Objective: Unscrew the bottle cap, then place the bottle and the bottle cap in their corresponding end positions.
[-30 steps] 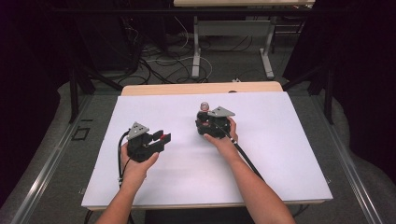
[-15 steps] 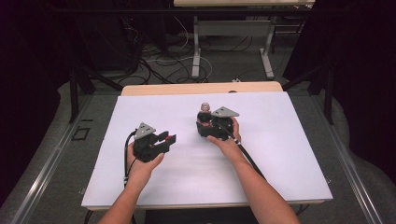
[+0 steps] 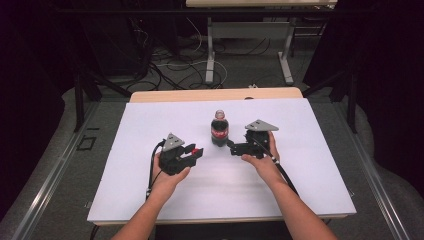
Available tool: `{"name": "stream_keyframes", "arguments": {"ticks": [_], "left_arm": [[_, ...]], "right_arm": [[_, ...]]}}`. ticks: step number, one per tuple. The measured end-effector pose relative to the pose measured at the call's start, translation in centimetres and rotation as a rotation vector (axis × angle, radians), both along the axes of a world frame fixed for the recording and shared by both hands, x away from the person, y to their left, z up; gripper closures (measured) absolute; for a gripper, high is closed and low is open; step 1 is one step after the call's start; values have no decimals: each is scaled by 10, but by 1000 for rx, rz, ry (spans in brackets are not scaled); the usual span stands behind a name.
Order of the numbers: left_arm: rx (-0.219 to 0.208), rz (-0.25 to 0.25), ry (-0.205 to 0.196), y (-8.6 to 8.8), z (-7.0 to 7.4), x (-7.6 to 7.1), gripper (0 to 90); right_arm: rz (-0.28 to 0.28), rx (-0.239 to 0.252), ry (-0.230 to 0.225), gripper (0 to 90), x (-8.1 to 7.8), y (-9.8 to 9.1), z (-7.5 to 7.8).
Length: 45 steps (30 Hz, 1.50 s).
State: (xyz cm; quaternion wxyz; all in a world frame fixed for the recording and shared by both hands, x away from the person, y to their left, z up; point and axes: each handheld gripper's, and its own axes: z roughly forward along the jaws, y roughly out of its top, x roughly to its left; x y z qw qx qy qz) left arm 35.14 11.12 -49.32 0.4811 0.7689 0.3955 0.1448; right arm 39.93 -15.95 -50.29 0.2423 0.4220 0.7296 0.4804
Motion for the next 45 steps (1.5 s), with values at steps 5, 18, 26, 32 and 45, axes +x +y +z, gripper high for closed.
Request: {"name": "stream_keyframes", "arguments": {"ticks": [5,18,26,32,45], "left_arm": [[-4,-37,6,-17,-10,3,619],[23,-122,94,-55,-52,8,618],[83,-150,132,-62,-67,4,617],[98,-141,119,-64,-70,3,614],[18,-60,147,-25,-41,6,304]], "right_arm": [[-2,-20,-23,0,-21,-19,5],[-75,-15,-53,0,-51,-64,5],[-101,-1,-54,0,-51,-70,1],[-90,-2,-47,0,-49,-71,0],[-96,-11,-39,0,-48,-74,-4]]}}
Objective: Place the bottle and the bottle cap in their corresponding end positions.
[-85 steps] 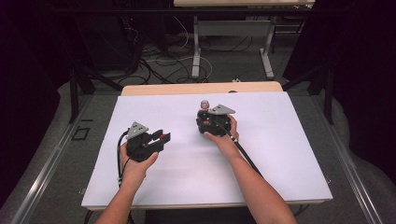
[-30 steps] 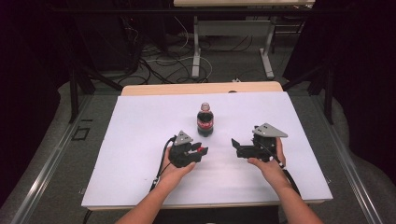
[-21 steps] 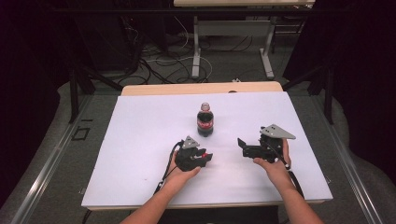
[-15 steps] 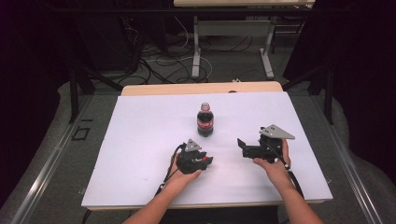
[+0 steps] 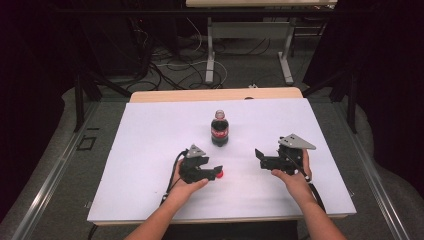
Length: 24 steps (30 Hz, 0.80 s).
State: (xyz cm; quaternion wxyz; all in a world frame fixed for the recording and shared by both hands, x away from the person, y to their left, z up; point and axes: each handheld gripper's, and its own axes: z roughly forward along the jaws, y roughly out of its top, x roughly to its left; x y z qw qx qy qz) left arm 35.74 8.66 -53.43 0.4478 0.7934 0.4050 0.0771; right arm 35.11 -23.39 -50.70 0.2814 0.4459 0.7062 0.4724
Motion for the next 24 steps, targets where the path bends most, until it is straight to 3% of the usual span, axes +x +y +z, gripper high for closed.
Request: {"name": "stream_keyframes", "arguments": {"ticks": [3,9,15,24], "left_arm": [[-6,45,6,22,9,5,277],[-13,123,-97,67,22,9,277],[-19,177,-97,98,30,10,258],[-36,275,-107,133,23,13,131]], "right_arm": [[-8,-8,10,0,1,-2,-2],[-21,-4,23,0,2,-6,-6],[-37,-12,40,0,4,-11,-11],[-68,-21,68,0,6,-21,-20]]}}
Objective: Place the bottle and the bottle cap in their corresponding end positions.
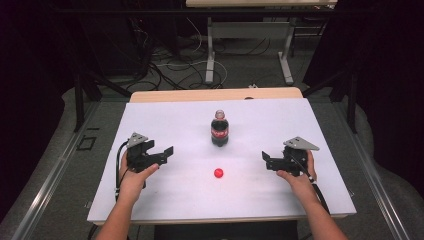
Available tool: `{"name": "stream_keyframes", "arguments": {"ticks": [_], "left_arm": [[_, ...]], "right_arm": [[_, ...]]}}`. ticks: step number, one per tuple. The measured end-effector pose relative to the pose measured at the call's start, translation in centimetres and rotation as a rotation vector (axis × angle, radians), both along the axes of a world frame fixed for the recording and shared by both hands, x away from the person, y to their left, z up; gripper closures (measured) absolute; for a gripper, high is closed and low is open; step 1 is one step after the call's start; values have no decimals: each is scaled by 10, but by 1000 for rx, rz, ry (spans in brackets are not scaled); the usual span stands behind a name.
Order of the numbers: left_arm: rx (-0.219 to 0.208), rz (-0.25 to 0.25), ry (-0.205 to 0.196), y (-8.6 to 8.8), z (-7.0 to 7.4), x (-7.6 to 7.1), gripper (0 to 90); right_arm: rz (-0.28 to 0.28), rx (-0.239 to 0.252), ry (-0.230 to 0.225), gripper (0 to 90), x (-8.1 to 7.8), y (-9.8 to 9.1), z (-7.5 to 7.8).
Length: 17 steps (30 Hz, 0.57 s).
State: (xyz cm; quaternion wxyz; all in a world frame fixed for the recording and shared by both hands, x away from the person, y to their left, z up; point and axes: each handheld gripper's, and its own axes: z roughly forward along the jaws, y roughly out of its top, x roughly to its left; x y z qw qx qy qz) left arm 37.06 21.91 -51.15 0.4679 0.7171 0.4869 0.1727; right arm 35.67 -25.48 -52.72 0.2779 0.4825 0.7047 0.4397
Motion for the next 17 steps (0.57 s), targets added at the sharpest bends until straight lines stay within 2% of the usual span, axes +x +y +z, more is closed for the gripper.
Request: {"name": "stream_keyframes", "arguments": {"ticks": [2,7,13,17], "left_arm": [[-4,8,7,4,-2,1,82],[27,35,12,7,-7,3,10],[31,68,32,12,-12,5,6],[10,83,40,17,-14,6,5]], "right_arm": [[-7,4,7,0,0,-2,-2],[-10,0,16,0,1,-3,-5],[0,-3,25,0,3,-3,-9],[-1,-4,31,0,3,-2,-10]]}}
